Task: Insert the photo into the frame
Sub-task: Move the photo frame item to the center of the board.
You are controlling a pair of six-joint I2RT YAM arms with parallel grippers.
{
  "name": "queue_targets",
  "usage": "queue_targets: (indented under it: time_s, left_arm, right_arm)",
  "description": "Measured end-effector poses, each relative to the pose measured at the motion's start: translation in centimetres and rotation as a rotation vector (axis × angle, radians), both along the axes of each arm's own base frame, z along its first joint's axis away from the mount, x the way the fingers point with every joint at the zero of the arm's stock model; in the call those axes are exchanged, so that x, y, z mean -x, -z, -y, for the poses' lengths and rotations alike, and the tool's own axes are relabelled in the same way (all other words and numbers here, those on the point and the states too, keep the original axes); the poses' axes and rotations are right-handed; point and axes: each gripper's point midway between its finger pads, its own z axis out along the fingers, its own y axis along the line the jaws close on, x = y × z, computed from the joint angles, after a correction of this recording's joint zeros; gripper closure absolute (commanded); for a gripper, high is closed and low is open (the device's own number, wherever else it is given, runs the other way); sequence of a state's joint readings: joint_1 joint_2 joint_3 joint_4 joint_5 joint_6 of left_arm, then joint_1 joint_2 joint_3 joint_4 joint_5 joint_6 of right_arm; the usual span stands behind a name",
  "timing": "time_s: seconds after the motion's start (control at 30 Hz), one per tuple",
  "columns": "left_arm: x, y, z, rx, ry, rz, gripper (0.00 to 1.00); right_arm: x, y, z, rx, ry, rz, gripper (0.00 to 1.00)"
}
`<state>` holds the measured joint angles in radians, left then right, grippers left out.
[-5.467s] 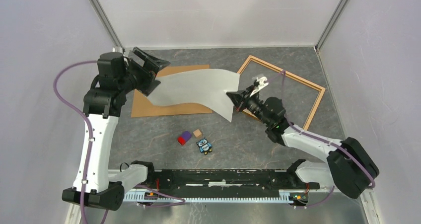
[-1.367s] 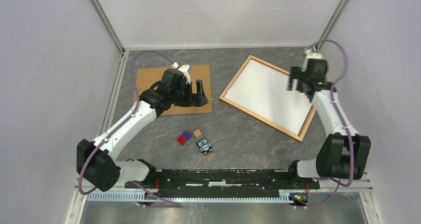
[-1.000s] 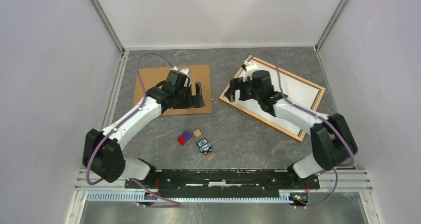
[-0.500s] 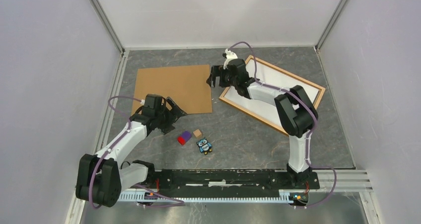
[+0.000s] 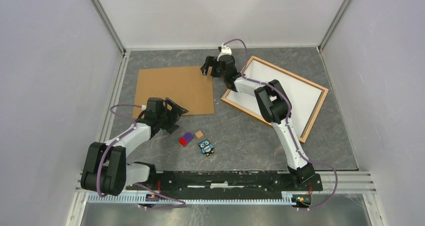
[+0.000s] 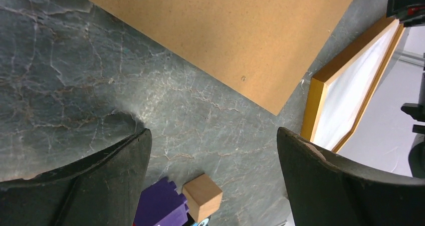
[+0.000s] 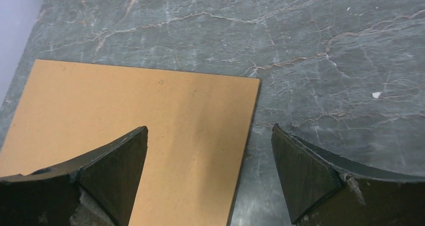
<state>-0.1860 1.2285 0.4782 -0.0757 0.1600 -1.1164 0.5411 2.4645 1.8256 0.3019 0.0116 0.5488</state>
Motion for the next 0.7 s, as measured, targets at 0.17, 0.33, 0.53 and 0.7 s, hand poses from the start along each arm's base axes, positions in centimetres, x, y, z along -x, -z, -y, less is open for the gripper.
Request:
queue_targets:
  time_s: [0.17,0.33,0.53,0.7]
  left_arm:
    - [-0.8,0.7,-0.3,0.006,-0.012,-0.001,0.0]
    - [-1.9,0.6,-0.8,0.034,-0.028,0.019,0.0]
    - [-3.0,0.7,-0.8,0.07,-0.023,0.035,0.0]
    - [-3.5,0.6,-0.5,0.088,-0.012,0.046,0.0]
  right_arm:
    - [-1.7,1.5,-0.6,-0.014,0.009,0.035,0.02]
    - [-3.0,1.5,-1.3,-0.059,0.009,0.074,0.02]
    - [-4.3,1.4,-2.4,-0.119,-0.023,0.138,0.02]
    - [-4.5,1.3,-2.9,-0.141,-0.063,0.166,0.02]
